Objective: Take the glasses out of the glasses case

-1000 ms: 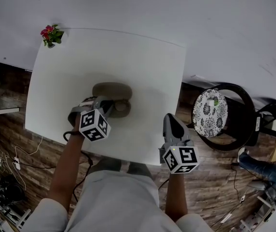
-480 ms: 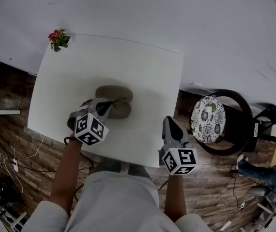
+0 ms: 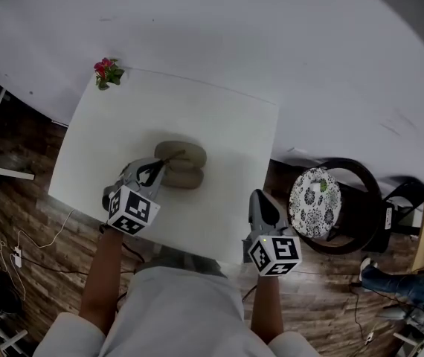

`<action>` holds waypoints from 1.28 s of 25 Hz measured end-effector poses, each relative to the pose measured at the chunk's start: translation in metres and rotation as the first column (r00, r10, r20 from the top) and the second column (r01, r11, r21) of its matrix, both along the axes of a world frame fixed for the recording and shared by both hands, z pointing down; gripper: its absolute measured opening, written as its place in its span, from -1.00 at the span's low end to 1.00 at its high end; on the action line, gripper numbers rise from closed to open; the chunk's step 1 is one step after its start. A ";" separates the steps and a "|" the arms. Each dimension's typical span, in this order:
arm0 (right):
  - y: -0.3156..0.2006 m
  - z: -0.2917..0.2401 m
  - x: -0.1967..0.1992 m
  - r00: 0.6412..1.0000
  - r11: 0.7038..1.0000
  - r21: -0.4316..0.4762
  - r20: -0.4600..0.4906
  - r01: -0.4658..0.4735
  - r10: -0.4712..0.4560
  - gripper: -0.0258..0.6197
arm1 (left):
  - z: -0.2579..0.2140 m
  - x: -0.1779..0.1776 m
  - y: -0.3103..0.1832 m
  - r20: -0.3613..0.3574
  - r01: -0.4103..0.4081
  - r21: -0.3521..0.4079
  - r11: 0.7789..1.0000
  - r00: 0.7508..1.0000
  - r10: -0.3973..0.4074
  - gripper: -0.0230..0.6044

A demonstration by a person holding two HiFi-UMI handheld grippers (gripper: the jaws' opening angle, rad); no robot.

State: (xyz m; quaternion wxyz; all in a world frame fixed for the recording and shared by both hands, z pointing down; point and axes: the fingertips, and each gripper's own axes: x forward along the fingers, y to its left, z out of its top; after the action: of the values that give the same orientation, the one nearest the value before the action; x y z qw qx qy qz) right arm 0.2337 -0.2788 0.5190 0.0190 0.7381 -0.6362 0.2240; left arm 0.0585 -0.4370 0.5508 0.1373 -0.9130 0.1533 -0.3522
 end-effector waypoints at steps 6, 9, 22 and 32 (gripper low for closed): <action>0.007 -0.020 -0.003 1.000 0.999 0.037 -0.025 0.020 -0.019 -0.91 | -0.045 -0.021 0.003 -0.131 0.111 0.028 0.993 0.986 -0.106 -0.85; 0.013 -0.030 -0.004 0.999 0.998 0.052 -0.038 0.028 -0.026 -0.91 | -0.067 -0.033 0.007 -0.208 0.161 0.038 0.986 0.967 -0.150 -0.85; 0.036 -0.060 -0.003 0.993 0.991 0.106 -0.099 0.078 -0.067 -0.91 | -0.132 -0.082 0.043 -0.453 0.341 0.018 0.940 0.841 -0.296 -0.85; 0.056 -0.073 0.001 0.991 0.987 0.138 -0.120 0.079 -0.062 -0.91 | -0.165 -0.112 0.065 -0.630 0.422 -0.018 0.906 0.699 -0.338 -0.86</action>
State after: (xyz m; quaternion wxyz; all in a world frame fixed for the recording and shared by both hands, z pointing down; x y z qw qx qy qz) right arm 0.2350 -0.2224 0.4460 0.0108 0.7262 -0.6741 0.1344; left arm -0.0537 -0.3716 0.3854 0.0614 -0.9146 0.3974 -0.0427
